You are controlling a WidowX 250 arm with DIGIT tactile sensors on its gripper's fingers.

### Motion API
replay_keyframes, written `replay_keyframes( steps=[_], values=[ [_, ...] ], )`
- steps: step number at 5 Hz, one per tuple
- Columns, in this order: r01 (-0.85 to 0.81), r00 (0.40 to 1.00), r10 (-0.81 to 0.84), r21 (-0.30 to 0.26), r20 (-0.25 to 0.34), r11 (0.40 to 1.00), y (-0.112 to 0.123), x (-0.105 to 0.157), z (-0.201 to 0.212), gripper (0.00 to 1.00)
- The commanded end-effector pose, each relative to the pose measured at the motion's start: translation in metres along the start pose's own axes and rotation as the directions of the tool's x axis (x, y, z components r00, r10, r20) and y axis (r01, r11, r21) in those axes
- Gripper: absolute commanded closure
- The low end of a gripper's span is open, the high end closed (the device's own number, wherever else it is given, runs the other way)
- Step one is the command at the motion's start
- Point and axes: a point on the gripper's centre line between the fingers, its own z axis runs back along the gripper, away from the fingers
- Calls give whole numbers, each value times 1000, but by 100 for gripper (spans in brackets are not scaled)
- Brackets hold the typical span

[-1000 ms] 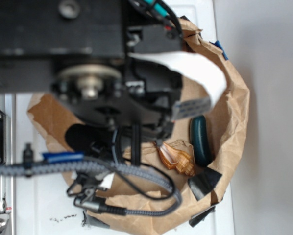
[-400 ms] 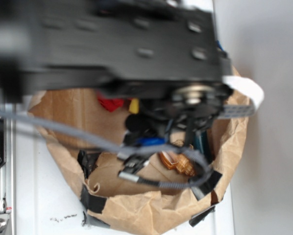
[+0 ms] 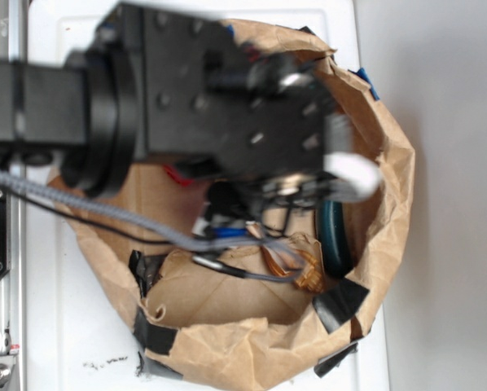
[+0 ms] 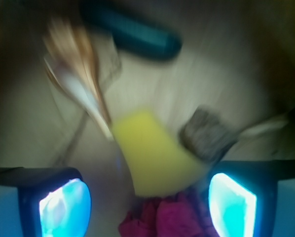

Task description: Grab the red paper.

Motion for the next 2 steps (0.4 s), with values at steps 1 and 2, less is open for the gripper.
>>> replay_keyframes(
  steps=[1, 2],
  values=[
    [27, 998, -30, 55, 49, 998, 21, -15, -3, 0],
    [23, 997, -26, 43, 71, 999, 25, -16, 2, 0]
  ],
)
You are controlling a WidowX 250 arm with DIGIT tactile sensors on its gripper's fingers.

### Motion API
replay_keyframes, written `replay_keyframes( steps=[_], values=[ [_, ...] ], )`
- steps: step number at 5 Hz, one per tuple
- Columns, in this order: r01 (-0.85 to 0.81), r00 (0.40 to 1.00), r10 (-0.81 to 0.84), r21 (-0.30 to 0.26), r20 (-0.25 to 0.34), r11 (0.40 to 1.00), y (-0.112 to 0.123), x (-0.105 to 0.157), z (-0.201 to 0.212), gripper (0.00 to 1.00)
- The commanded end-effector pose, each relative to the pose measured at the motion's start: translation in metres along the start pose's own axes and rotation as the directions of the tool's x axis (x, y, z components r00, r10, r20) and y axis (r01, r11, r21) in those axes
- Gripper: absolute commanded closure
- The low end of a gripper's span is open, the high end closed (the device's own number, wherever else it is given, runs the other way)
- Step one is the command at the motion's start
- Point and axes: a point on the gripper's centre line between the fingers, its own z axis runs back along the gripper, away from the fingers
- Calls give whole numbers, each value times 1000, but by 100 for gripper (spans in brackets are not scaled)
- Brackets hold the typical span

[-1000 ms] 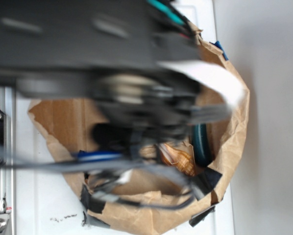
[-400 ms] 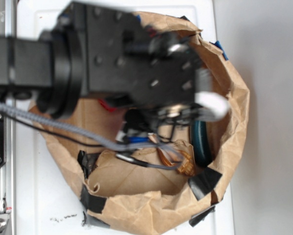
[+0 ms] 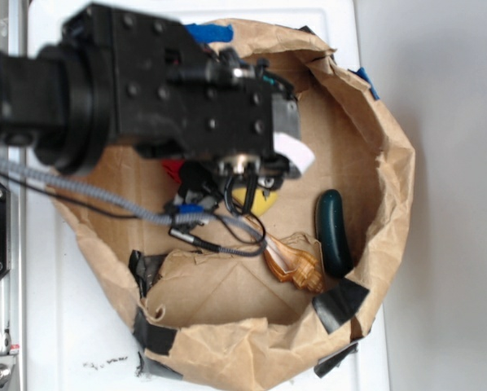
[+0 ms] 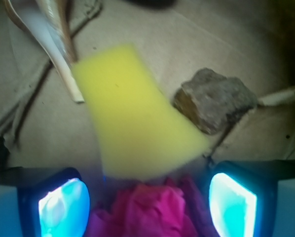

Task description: Grab the red paper.

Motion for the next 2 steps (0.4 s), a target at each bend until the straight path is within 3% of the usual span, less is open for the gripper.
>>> replay_keyframes(
  steps=[1, 2],
  values=[
    [4, 999, -4, -3, 48, 1000, 16, -2, 20, 0],
    [8, 1000, -7, -30, 22, 1000, 20, -6, 21, 0]
  ],
)
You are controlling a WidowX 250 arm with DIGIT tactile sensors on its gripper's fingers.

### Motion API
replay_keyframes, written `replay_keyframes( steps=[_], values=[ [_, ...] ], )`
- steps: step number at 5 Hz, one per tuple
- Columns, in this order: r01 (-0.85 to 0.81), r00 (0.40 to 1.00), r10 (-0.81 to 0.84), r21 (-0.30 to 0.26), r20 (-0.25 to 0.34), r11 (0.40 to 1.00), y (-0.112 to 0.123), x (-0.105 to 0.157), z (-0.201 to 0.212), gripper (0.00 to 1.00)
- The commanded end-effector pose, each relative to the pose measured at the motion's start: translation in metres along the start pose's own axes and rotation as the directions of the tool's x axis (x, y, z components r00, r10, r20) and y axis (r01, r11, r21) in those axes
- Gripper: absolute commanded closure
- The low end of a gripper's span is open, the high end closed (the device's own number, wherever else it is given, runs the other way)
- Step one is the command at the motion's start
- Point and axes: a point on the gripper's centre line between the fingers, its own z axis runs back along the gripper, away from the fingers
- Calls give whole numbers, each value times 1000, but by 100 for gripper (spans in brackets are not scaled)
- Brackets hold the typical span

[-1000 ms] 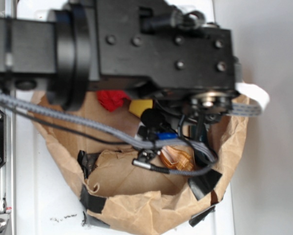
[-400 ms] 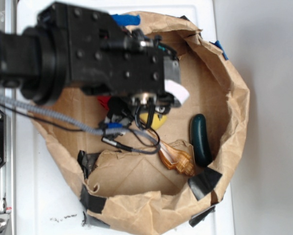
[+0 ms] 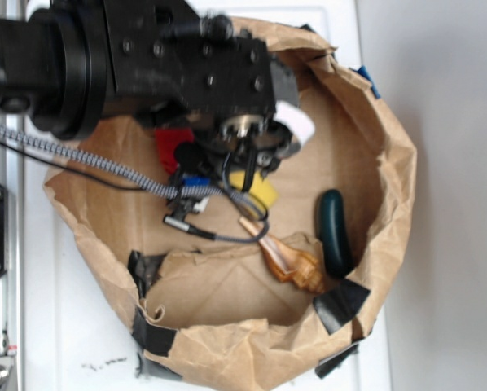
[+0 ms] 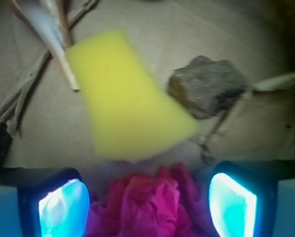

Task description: Grab the red paper.

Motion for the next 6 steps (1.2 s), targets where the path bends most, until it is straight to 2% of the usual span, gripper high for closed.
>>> replay_keyframes(
  steps=[1, 2, 3, 4, 6],
  values=[
    [24, 1000, -24, -57, -1, 998, -2, -13, 19, 0],
    [13, 1000, -14, -147, -7, 989, -12, -18, 21, 0],
    [43, 999, -42, -103, 10, 994, -21, -23, 14, 0],
    [40, 999, -39, -84, 18, 996, -22, -22, 3, 0],
    [49, 999, -46, -96, 25, 994, -23, -16, -7, 0]
  ],
)
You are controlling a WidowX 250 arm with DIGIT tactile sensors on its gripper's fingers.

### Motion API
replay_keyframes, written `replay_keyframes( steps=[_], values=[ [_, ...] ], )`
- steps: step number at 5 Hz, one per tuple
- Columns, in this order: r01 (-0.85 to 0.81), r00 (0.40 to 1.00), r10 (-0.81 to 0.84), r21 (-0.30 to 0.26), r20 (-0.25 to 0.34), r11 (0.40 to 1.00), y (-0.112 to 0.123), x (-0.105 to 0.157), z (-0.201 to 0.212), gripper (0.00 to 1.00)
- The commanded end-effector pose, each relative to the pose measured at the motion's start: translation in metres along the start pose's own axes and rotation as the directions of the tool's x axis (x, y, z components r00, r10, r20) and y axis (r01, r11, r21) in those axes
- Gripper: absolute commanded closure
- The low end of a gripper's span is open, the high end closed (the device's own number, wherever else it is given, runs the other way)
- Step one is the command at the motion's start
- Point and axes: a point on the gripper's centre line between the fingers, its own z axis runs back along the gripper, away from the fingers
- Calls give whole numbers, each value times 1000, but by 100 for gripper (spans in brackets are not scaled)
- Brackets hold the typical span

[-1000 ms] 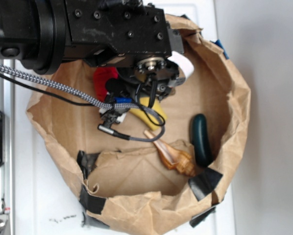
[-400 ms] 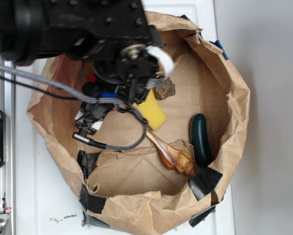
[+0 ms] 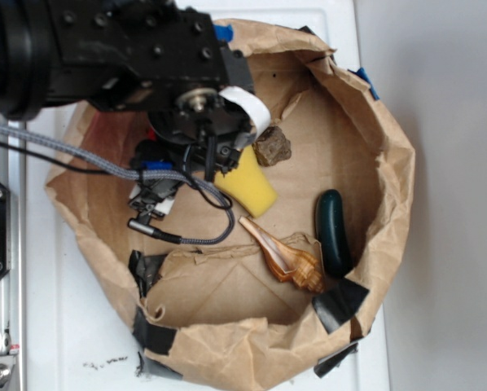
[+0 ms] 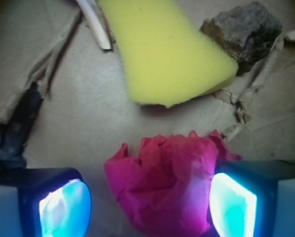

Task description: Grab the red paper.

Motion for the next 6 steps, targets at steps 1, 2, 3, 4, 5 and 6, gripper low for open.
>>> replay_keyframes(
  steps=[1, 2, 3, 4, 5, 6],
  values=[
    [65, 998, -65, 3, 11, 998, -8, 6, -2, 0],
    [63, 998, -64, 50, 6, 997, -10, 11, -13, 0],
    [55, 998, -56, 66, 9, 996, -10, 11, -15, 0],
    [43, 999, -45, 89, 25, 995, -10, 12, -15, 0],
    [-3, 1000, 1, 152, 17, 988, -1, 19, -30, 11],
    [-4, 999, -1, 126, 34, 992, -4, 17, -21, 100]
  ],
)
